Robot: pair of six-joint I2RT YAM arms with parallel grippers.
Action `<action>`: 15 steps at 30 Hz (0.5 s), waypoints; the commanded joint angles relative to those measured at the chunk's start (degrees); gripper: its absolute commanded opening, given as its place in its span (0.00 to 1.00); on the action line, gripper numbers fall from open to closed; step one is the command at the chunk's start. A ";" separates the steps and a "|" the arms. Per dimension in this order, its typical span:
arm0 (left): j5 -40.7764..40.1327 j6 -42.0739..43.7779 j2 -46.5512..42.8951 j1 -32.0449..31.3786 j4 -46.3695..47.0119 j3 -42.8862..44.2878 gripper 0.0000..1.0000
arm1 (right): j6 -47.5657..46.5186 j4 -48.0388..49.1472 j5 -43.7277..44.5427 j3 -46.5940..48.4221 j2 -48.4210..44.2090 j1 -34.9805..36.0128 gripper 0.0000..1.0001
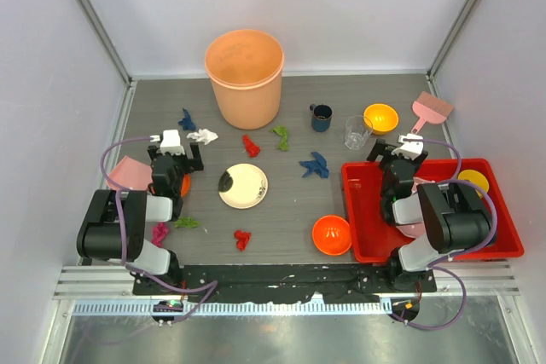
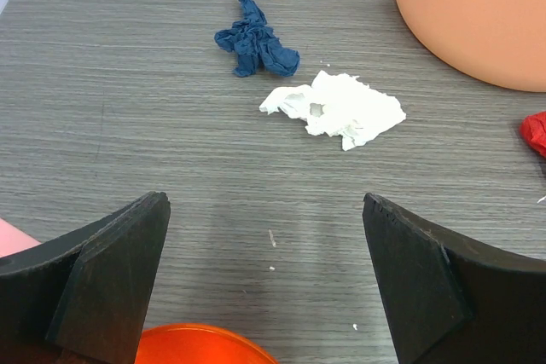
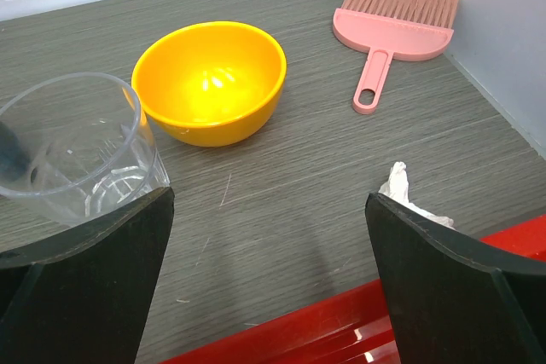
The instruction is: Sweep away the paper scraps from the table
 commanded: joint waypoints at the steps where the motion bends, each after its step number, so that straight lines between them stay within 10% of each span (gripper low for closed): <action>1: 0.44 -0.12 0.16 0.31 2.31 0.23 1.00 | 1.08 -1.92 1.32 0.36 0.72 0.12 1.00; 15: 0.36 0.14 -1.59 0.39 1.79 0.58 1.00 | 1.08 -1.31 1.23 0.01 0.54 0.21 0.99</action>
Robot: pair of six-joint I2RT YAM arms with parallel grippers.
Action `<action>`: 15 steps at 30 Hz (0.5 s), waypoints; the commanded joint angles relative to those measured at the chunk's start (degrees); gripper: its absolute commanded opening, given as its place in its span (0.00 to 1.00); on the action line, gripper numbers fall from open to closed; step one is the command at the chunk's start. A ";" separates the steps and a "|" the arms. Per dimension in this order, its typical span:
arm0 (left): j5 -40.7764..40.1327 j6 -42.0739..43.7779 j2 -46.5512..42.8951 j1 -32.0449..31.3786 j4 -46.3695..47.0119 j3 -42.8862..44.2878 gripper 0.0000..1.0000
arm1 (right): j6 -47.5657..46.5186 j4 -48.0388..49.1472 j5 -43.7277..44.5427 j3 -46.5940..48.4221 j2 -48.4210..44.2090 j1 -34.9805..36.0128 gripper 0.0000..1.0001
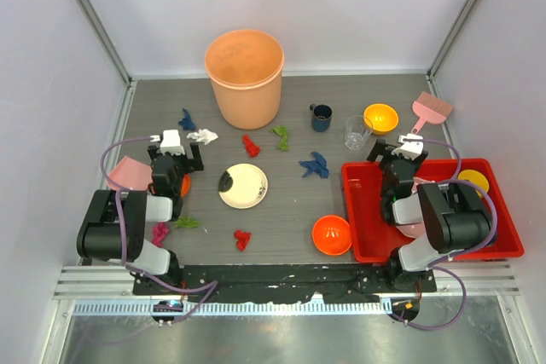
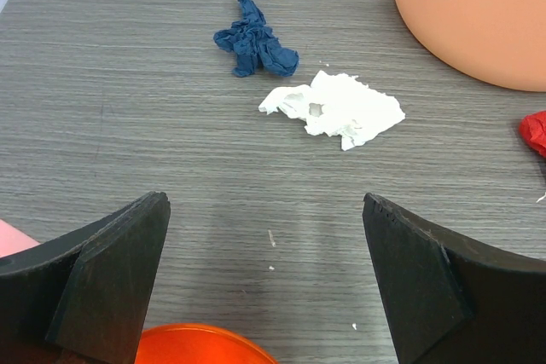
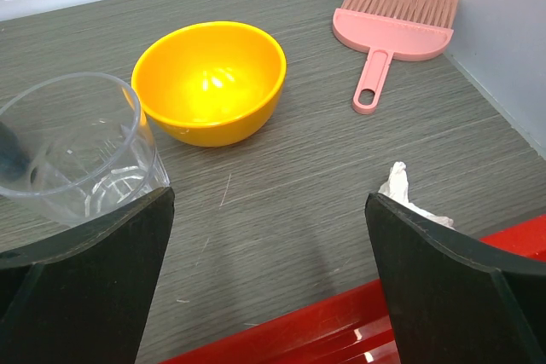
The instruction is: Sweep away the paper scraps from the table
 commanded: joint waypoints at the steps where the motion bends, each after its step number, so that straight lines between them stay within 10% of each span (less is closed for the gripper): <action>1: 0.79 0.21 -2.82 0.31 -0.13 1.89 1.00 | 1.00 -1.04 0.97 -0.16 0.45 0.12 0.98; 15: 15.18 -0.58 -10.04 0.39 -47.33 26.50 1.00 | 3.62 -17.38 4.13 2.65 -17.73 0.21 0.97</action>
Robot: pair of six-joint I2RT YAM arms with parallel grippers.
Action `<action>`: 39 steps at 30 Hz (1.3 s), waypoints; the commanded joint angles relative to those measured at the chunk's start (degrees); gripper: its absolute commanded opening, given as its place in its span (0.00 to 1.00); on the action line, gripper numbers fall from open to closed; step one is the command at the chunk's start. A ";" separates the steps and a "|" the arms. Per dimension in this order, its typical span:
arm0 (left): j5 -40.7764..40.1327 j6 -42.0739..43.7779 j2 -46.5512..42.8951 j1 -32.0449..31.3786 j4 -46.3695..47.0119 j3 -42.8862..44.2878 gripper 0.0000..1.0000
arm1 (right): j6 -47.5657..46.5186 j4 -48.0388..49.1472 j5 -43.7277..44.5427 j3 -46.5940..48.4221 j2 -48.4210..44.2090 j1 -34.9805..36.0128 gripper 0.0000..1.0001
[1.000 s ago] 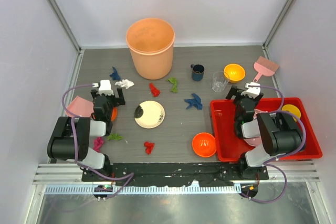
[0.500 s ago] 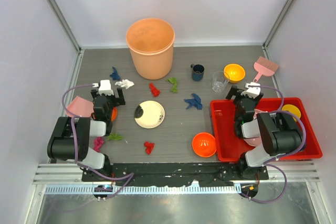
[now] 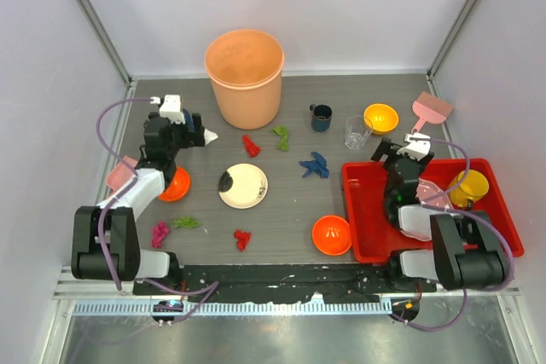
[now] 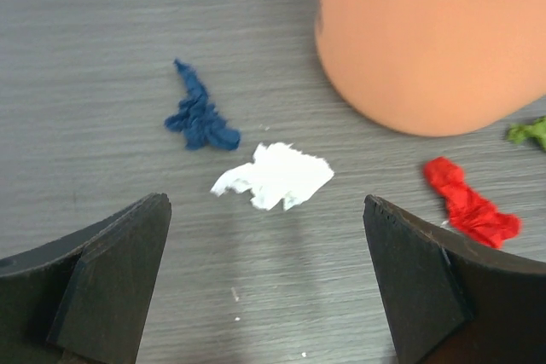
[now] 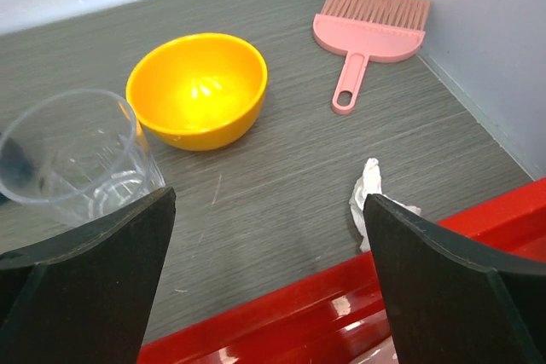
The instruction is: Sweep away the paper scraps from the table
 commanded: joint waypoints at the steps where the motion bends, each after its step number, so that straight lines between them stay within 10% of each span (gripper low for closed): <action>1: 9.52 -0.43 -2.41 0.37 -19.76 9.80 1.00 | 3.00 -4.60 1.86 2.80 -7.40 0.30 0.97; 15: 9.09 9.24 -0.92 0.37 -53.03 28.20 1.00 | 7.66 -55.99 4.49 42.32 -7.86 -0.93 0.97; 39: 6.98 11.79 5.15 0.37 -61.39 32.07 1.00 | 14.34 -85.54 -8.61 84.51 39.68 -18.60 0.70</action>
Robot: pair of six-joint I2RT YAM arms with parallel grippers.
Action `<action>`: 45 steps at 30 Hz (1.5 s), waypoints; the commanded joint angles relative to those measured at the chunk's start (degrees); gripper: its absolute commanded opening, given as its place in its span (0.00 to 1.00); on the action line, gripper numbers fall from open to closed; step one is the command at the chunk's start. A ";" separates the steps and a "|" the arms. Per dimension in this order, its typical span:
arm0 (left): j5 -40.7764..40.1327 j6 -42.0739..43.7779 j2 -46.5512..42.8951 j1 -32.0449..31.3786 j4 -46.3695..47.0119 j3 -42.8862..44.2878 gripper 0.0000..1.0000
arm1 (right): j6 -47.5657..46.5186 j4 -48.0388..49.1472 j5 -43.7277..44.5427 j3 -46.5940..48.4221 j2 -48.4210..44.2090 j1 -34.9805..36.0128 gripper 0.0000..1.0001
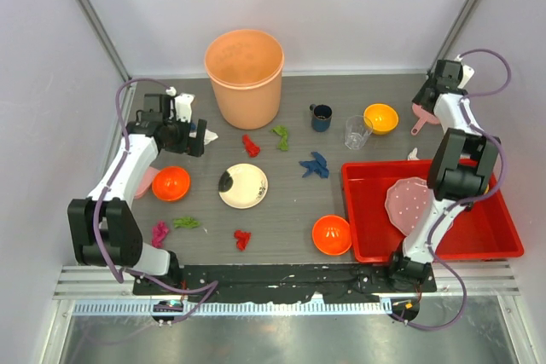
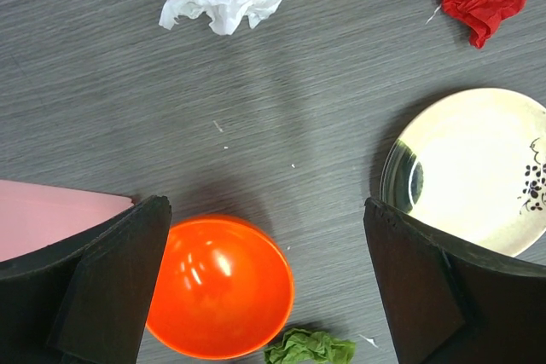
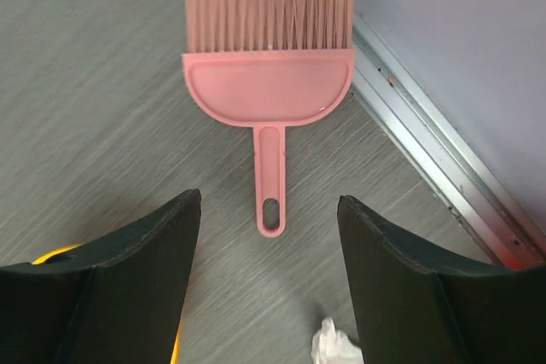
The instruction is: Sweep away the paper scraps from the table
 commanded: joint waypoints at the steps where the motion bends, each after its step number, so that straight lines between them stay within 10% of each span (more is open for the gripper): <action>1: -0.67 0.97 0.14 0.33 -1.10 2.49 1.00 | 0.09 -8.15 -1.09 9.46 8.41 0.04 0.69; 20: -1.46 0.88 3.66 0.33 -0.66 4.69 1.00 | -3.52 -16.86 -2.49 17.11 20.13 -0.31 0.67; 25: -1.55 0.79 3.92 0.41 -0.58 4.95 1.00 | -2.73 -16.95 -4.43 16.68 20.92 -1.01 0.51; 31: -1.46 0.79 4.19 0.33 -1.02 5.48 1.00 | -2.73 -14.23 -4.61 12.82 17.76 -2.33 0.01; 45: -0.49 0.97 1.64 0.33 -1.28 4.95 1.00 | -5.45 -4.64 -6.89 9.30 0.98 -1.98 0.01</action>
